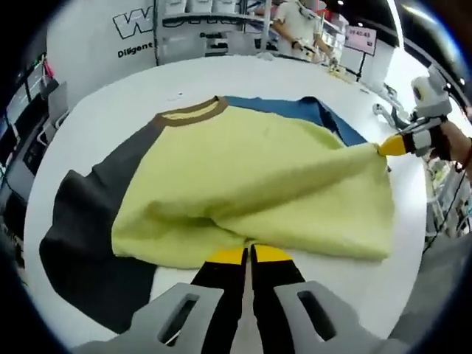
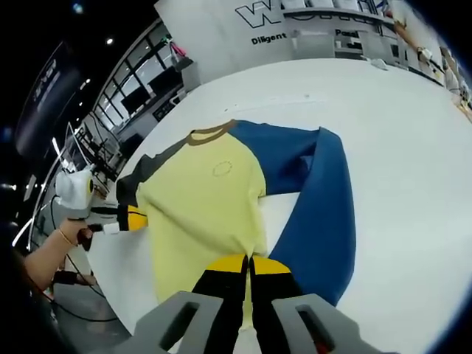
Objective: Fold the garment on the visible template until the final outline fits inside the template.
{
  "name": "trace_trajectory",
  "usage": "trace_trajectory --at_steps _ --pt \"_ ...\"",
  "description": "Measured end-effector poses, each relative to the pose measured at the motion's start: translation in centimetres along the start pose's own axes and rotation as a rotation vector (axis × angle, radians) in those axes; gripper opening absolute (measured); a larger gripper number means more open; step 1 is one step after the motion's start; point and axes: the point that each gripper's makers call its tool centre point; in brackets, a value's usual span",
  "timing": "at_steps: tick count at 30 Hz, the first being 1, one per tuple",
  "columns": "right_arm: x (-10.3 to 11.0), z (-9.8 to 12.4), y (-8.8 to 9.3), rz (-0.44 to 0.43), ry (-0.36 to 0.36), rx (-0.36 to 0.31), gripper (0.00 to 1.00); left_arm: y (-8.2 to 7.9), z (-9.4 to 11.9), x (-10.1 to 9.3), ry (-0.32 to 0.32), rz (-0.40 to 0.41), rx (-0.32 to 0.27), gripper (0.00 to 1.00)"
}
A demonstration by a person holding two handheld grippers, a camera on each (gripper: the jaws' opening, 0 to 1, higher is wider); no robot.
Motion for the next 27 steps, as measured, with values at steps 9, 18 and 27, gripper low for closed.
trace_trajectory --at_steps 9,18,27 --pt "-0.3 0.2 -0.2 -0.019 0.01 0.001 0.0 0.6 3.7 0.6 0.076 0.011 0.016 0.06" --pt "-0.6 0.2 -0.2 -0.01 0.03 0.012 0.0 0.5 6.0 4.2 0.026 0.011 0.001 0.06" --pt "-1.5 -1.1 -0.6 -0.027 0.047 -0.006 0.0 -4.7 6.0 8.2 -0.057 0.052 -0.17 0.06"
Point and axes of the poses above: the point that each gripper's makers call its tool centre point, and the gripper's own axes: z roughly backward along the fingers, x roughly to its left, y roughly out of its underside, and after that the axes turned 9 degrees about z, right-handed
